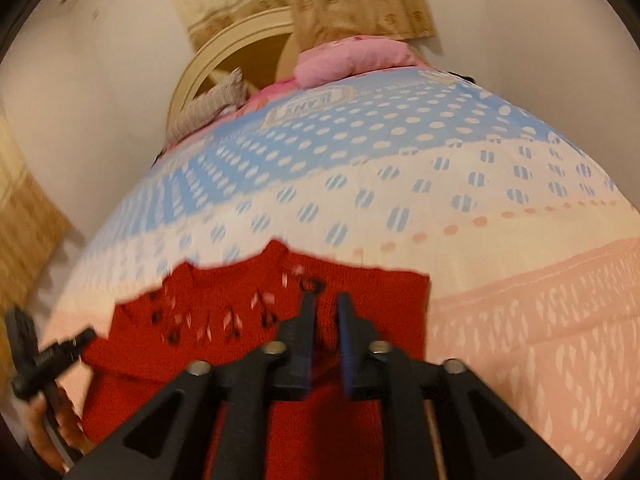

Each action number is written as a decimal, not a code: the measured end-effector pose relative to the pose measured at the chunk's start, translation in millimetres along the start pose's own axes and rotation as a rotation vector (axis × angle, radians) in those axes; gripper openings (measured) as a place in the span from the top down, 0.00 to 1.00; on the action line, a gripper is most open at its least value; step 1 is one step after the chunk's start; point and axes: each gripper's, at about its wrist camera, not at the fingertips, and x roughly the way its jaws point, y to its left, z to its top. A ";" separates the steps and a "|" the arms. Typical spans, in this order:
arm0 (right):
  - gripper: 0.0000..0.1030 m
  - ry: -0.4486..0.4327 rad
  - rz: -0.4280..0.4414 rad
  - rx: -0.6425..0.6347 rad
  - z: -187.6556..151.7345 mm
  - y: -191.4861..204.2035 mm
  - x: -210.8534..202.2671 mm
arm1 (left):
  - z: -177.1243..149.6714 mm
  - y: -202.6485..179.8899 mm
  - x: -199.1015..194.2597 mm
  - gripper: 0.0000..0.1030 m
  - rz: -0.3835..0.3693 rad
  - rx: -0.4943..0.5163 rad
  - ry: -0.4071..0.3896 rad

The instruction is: Fold small clothes

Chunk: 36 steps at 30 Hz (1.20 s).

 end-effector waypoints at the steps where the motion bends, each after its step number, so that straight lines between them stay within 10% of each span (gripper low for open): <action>1: 0.30 -0.017 0.043 0.011 -1.8 0.0 -5.8 | -0.7 -0.3 -6.2 0.24 0.017 0.021 -0.017; 6: 0.25 -0.017 0.044 -0.111 -26.6 15.4 -19.3 | -20.8 -3.9 -24.6 0.11 0.070 0.178 -0.017; 14: 0.25 0.232 0.000 -0.236 -51.5 44.8 31.1 | -35.1 -25.2 14.8 0.09 0.271 0.392 0.049; 20: 0.25 -0.015 -0.071 -0.137 -19.3 29.5 6.2 | 9.0 -13.7 8.1 0.07 0.311 0.226 -0.043; 36: 0.25 0.002 -0.036 -0.058 -57.1 -11.8 -23.5 | -30.8 27.5 -11.6 0.00 0.294 0.125 -0.034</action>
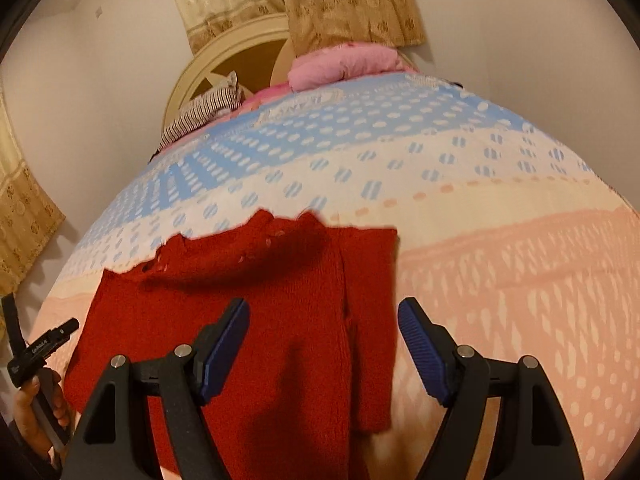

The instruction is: Fold small clothes

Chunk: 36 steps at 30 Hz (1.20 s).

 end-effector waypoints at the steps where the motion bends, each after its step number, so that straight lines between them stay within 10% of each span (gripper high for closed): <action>1: 0.25 0.006 0.009 -0.004 -3.5 -0.3 -0.7 | -1.3 -0.1 -0.9 0.00 -0.004 0.002 0.000; 6: 0.27 0.061 -0.015 -0.077 -21.8 8.0 -1.2 | -11.6 -5.9 -6.1 0.00 -0.017 0.046 -0.002; 20: 0.92 0.067 -0.147 -0.169 -44.6 3.4 -17.0 | -22.3 -25.5 -2.6 0.00 -0.032 0.168 0.044; 26: 0.89 0.085 -0.097 -0.127 -37.3 -1.2 -19.4 | -23.6 -18.2 5.3 0.00 -0.069 0.121 0.090; 30: 0.31 0.043 -0.006 -0.051 -13.7 1.8 -14.8 | -24.4 -17.8 7.0 0.00 -0.075 0.111 0.097; 34: 0.34 0.103 -0.047 -0.110 1.5 19.8 21.7 | -25.5 -18.0 6.1 0.00 -0.076 0.111 0.095; 36: 0.71 0.169 -0.068 -0.133 2.1 24.5 41.0 | -25.4 -17.2 6.3 0.00 -0.084 0.101 0.102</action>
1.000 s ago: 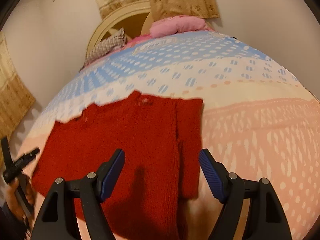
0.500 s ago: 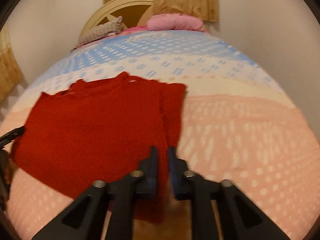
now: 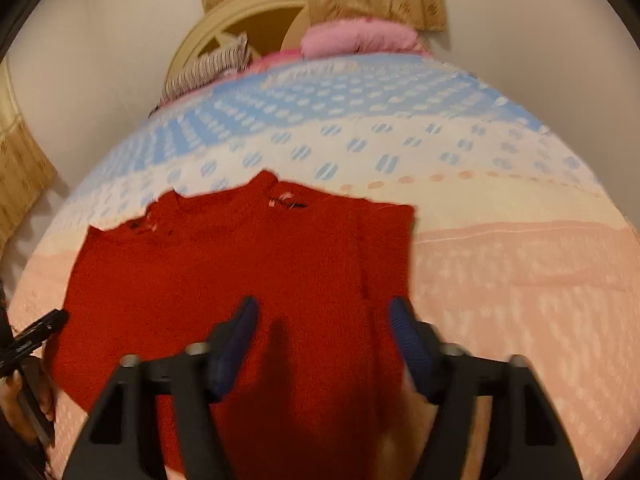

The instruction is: Fold small clothes

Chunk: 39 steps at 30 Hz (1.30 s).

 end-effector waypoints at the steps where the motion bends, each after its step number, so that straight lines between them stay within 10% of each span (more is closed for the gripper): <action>1: 0.76 0.005 -0.059 -0.016 0.3 1.8 4.9 | -0.2 1.2 0.2 0.00 -0.010 -0.008 0.004; 5: 0.92 -0.055 -0.074 -0.019 -3.0 -0.6 -5.7 | -1.2 2.7 -0.5 0.00 -0.024 -0.024 0.006; 16: 0.93 -0.010 -0.162 0.007 13.6 -12.9 20.1 | 0.4 1.8 3.4 0.00 -0.002 -0.008 0.018; 20: 0.73 -0.094 -0.271 0.009 7.0 1.9 -7.1 | -0.1 4.5 2.5 0.00 -0.009 -0.019 0.013; 22: 0.57 -0.124 -0.187 -0.027 2.5 24.9 -22.3 | 0.0 2.5 3.1 0.00 -0.003 -0.010 0.013; 28: 0.55 -0.022 0.165 -0.133 8.3 107.3 -12.9 | -0.9 10.2 -3.4 0.00 -0.048 -0.043 -0.017; 39: 0.55 0.041 0.031 -0.099 33.9 133.4 64.1 | -3.5 31.7 -9.4 0.00 -0.134 -0.157 -0.057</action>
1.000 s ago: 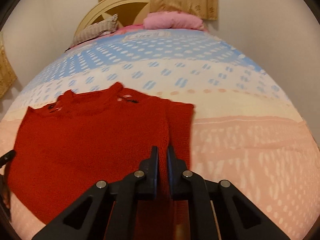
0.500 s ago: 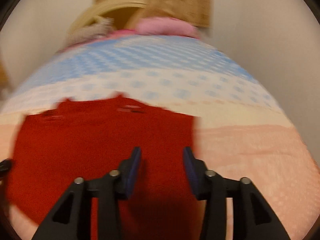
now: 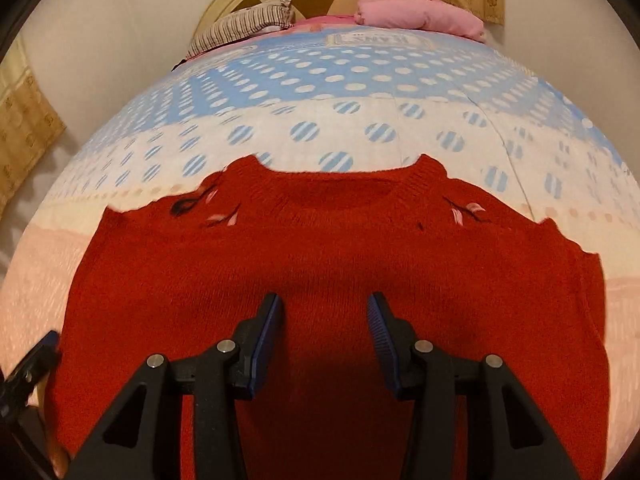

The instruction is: Fold small clothes

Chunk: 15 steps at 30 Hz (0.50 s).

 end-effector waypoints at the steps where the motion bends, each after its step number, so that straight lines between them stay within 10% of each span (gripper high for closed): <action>1: 0.55 -0.003 -0.008 -0.006 -1.3 1.3 -1.9 | 0.3 2.3 -0.2 0.00 -0.011 -0.010 -0.002; 7: 0.55 -0.058 0.080 0.019 -17.1 -5.2 -34.8 | 0.5 13.8 -3.3 0.00 -0.074 -0.069 -0.018; 15: 0.55 -0.093 -0.027 0.170 -72.3 -101.0 -64.1 | 1.1 9.9 -0.5 0.00 -0.044 -0.043 -0.009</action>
